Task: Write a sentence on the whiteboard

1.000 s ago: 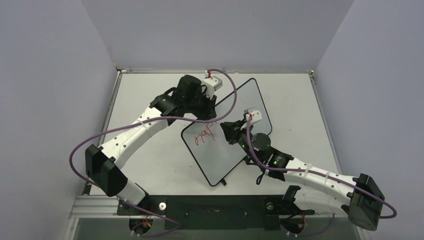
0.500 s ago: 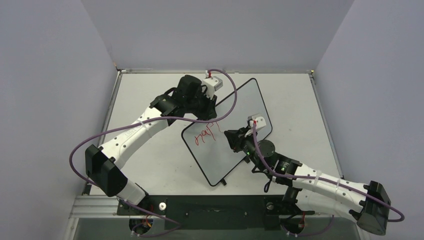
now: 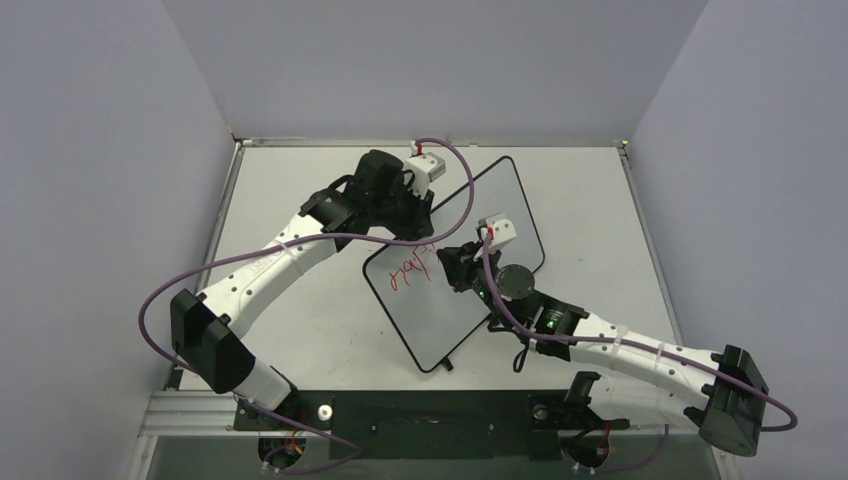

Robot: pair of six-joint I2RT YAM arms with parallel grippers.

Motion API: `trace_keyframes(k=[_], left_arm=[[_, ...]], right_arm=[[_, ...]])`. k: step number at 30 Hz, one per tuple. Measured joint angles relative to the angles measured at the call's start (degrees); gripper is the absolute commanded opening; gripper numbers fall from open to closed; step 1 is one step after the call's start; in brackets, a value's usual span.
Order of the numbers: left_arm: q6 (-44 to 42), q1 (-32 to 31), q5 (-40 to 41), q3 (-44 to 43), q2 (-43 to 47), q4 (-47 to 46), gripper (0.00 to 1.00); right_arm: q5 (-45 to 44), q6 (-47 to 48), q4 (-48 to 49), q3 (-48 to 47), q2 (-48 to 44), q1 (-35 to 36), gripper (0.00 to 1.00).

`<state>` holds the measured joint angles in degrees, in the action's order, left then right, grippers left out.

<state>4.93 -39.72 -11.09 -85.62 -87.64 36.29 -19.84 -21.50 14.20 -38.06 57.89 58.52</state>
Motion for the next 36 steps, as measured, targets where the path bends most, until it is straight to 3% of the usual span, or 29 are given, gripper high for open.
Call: trace_keyframes(k=[36], left_arm=[[0.0,-0.1,0.3,0.0,0.0,0.0,0.0]], right_arm=[[0.8,1.4,4.7,-2.0,3.6,-2.7,0.0]])
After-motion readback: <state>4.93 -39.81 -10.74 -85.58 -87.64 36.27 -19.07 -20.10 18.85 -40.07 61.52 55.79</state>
